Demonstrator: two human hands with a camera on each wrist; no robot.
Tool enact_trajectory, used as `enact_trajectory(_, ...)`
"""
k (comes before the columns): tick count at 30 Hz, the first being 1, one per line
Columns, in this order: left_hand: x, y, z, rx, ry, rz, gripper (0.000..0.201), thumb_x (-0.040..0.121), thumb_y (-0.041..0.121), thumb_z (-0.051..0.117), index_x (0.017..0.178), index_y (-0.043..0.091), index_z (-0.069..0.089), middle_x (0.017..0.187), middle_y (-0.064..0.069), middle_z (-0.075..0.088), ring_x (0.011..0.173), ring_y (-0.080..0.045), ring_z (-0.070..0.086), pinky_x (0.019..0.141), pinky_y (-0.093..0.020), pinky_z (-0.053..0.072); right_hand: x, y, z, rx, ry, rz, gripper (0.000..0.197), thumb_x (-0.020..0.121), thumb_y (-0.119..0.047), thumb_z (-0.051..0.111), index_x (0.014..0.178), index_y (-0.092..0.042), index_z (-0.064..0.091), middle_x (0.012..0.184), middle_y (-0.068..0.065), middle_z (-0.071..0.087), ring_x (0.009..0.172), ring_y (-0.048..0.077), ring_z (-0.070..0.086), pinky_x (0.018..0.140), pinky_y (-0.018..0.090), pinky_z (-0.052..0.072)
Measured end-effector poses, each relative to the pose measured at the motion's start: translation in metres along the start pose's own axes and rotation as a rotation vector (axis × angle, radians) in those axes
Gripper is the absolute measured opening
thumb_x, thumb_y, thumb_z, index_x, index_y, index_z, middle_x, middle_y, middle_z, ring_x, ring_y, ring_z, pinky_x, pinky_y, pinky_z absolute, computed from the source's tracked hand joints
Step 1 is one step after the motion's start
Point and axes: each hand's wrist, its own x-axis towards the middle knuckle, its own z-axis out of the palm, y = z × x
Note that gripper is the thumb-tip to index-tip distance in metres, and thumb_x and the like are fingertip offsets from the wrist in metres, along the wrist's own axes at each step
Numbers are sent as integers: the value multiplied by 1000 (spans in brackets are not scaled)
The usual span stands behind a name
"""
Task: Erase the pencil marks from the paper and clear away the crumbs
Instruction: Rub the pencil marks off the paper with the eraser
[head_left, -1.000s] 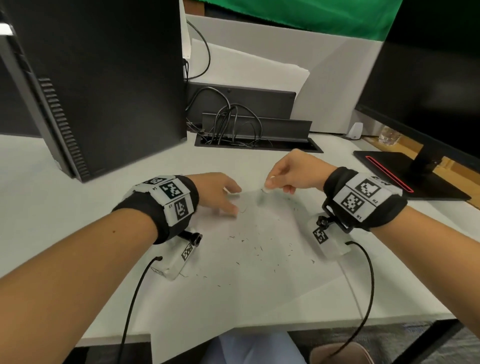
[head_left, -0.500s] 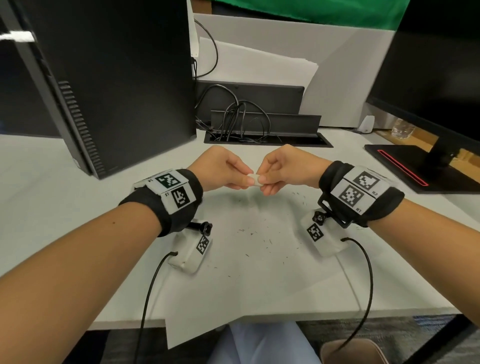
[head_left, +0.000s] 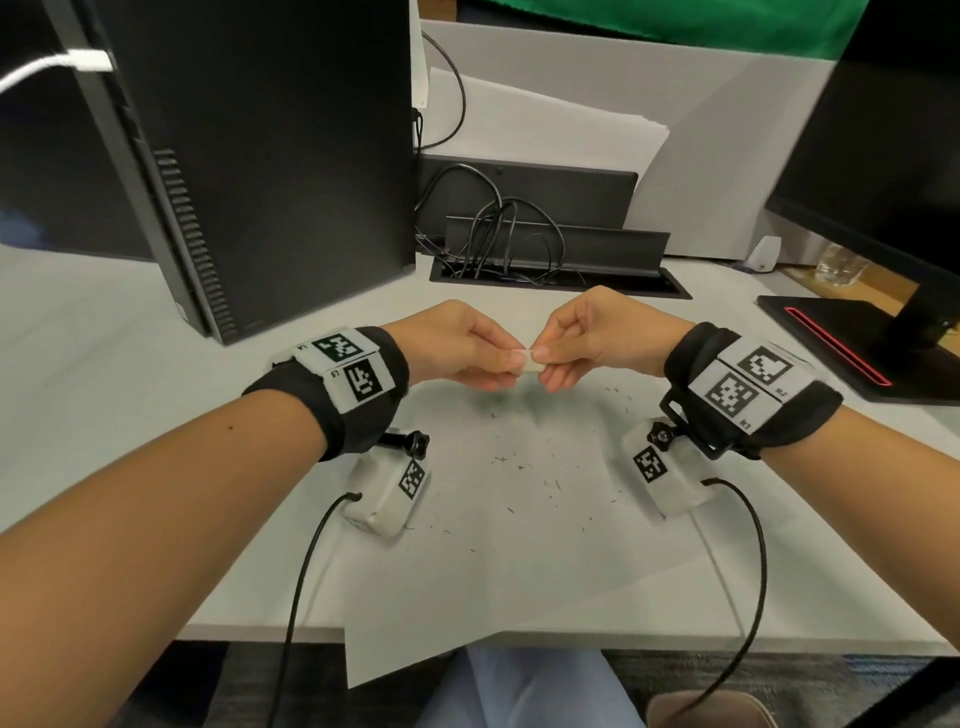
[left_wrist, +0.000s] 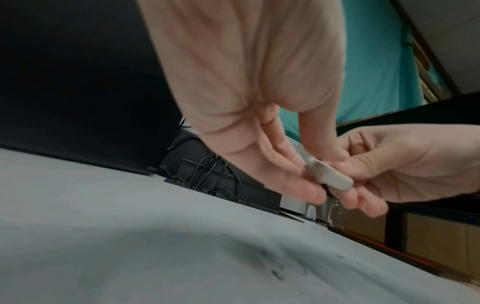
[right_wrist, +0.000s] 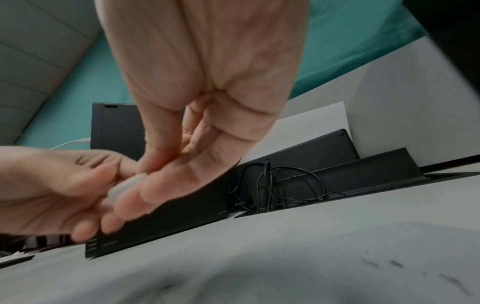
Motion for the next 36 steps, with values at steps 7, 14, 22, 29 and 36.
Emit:
enact_trajectory(7, 5, -1, -11, 309, 177, -24, 10, 76, 18, 77, 80, 11, 71, 83, -9, 72, 67, -10, 65, 66, -11, 55, 12, 8, 5, -576, -33, 179, 30, 93, -19, 54, 118, -4, 62, 110, 9, 65, 91, 21, 64, 80, 31, 56)
enact_trajectory(14, 16, 0, -9, 516, 81, -88, 19, 76, 23, 77, 88, 10, 71, 75, 1, 66, 67, -7, 62, 60, -12, 54, 16, 17, 14, -926, -267, 242, 84, 82, -49, 63, 148, -19, 21, 152, 5, 21, 139, 24, 24, 115, 41, 23)
enact_trajectory(22, 33, -8, 4, 614, 54, -7, 18, 74, 22, 78, 90, 13, 74, 63, 6, 64, 53, -3, 55, 62, -14, 49, 23, 24, 8, -883, -313, 232, 91, 80, -52, 63, 150, -22, 12, 157, 2, 7, 144, 20, 9, 119, 39, 11)
enact_trajectory(29, 35, -5, 4, 749, 84, 47, 12, 75, 19, 76, 82, 9, 75, 49, 12, 56, 52, -2, 52, 62, -15, 47, 23, 25, 9, -876, -332, 224, 90, 81, -51, 62, 150, -23, 10, 156, 0, 5, 144, 20, 9, 117, 36, 11)
enact_trajectory(36, 33, -3, 4, 747, 36, 66, 15, 75, 19, 77, 87, 11, 76, 60, 13, 60, 49, 3, 54, 57, -8, 44, 23, 23, 10, -919, -339, 218, 88, 80, -54, 60, 149, -26, 12, 141, -1, 19, 131, 22, 21, 112, 37, 22)
